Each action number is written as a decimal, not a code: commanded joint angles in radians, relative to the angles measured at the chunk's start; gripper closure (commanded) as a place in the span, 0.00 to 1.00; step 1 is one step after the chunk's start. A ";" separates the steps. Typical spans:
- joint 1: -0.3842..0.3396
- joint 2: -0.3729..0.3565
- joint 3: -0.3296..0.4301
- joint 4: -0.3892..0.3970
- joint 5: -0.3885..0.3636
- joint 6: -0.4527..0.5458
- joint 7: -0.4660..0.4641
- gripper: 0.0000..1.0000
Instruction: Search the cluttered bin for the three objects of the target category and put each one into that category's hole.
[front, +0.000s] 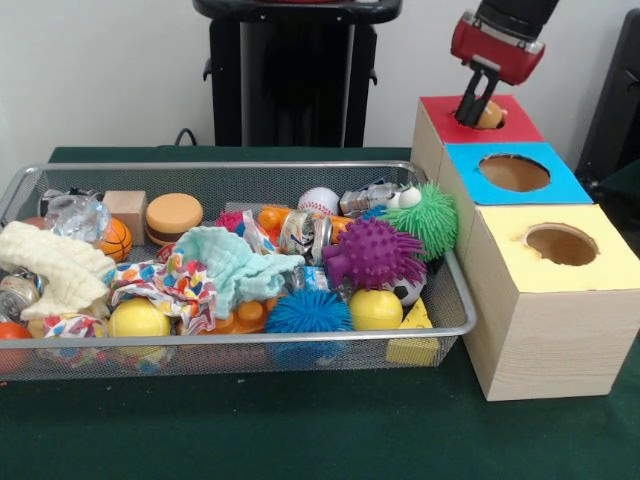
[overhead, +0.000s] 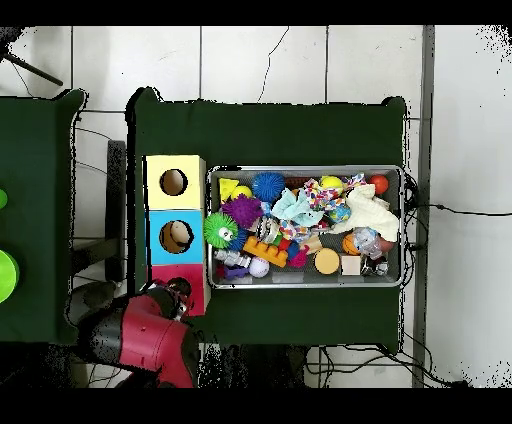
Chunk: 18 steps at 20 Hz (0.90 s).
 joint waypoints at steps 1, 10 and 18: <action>-0.045 0.084 0.195 0.052 0.086 -0.137 0.294 1.00; -0.143 0.151 0.286 0.033 0.051 -0.297 0.236 1.00; -0.199 -0.042 0.152 0.070 -0.074 -0.025 0.044 1.00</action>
